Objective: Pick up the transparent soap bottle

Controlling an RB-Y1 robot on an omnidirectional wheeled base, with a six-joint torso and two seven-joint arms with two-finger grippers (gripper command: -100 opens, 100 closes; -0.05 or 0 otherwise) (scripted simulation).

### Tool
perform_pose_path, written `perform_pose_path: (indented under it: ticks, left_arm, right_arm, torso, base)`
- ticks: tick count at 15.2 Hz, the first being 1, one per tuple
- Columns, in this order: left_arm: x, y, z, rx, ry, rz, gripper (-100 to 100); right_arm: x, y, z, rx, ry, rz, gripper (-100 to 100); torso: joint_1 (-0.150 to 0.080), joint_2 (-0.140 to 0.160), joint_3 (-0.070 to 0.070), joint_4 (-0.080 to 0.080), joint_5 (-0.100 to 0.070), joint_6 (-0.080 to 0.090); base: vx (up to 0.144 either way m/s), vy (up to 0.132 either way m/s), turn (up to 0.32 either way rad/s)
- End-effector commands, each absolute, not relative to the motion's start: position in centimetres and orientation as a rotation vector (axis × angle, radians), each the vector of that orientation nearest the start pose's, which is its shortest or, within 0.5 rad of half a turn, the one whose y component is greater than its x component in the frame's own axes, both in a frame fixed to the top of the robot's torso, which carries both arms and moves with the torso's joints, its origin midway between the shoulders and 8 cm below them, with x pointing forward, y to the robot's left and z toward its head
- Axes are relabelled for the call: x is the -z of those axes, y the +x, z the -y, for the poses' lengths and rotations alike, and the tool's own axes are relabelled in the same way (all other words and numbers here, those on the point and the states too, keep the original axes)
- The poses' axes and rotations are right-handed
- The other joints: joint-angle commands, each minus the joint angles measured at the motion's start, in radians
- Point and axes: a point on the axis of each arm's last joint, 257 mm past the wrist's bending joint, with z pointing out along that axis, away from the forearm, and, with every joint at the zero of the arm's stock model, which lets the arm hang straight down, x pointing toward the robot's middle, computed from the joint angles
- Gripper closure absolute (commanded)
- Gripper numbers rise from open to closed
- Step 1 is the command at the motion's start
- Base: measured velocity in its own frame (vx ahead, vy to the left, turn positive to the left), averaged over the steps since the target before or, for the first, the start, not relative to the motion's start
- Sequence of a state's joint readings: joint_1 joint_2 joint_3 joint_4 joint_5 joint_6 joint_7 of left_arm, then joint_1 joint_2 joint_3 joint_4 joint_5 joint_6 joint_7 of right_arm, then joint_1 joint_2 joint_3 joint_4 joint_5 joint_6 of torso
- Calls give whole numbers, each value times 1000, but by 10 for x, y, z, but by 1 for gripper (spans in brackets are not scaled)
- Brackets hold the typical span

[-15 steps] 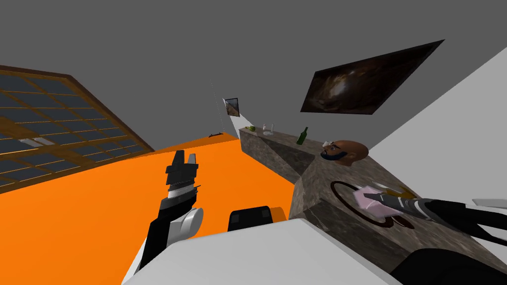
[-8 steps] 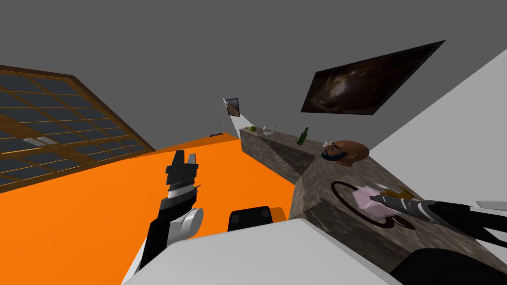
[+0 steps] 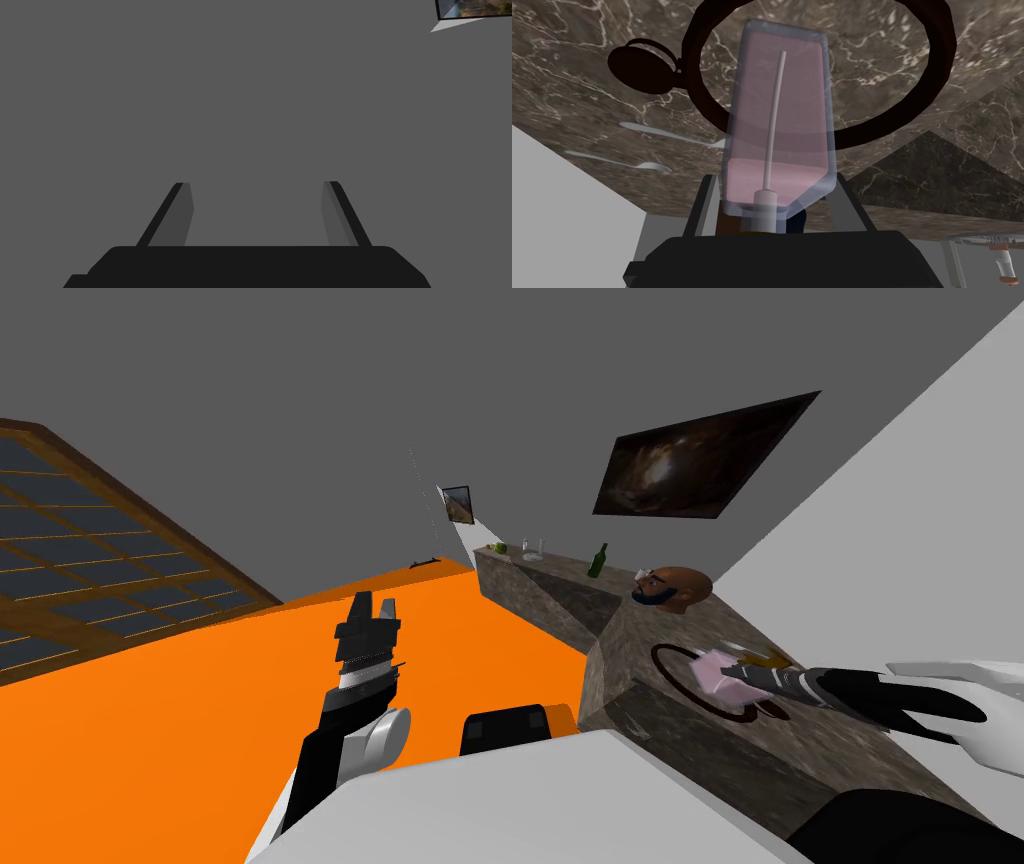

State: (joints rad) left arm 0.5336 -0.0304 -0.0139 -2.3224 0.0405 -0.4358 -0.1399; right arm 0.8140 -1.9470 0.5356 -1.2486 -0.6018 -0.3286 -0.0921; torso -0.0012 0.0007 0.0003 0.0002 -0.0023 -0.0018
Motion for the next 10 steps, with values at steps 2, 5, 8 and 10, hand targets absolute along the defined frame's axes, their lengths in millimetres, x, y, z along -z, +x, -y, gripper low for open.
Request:
perform_pose_path:
  ticks: [2, 5, 8, 10]
  left_arm:
    - [-20, 343, -287, 1188, -694, -636, 0]
    - [-20, 343, -287, 1188, -694, -636, 0]
    - [-20, 343, -287, 1188, -694, -636, 0]
    - [-20, 343, -287, 1188, -694, -636, 0]
  right_arm:
    - [237, 170, 764, 337, 736, -2502, 100]
    - [233, 190, 752, 328, 697, -2512, 100]
    - [229, 208, 739, 319, 656, -2524, 100]
    - [229, 206, 740, 319, 658, -2524, 100]
  torso:
    - [0, 0, 0, 0, 0, -1]
    - [1, 0, 0, 0, 1, 1]
    - [2, 0, 0, 0, 2, 1]
    - [2, 0, 0, 0, 1, 0]
  base:
    - [0, -4, 12]
    - [8, -15, -167]
    - [10, -17, -132]
    - [3, -5, -25]
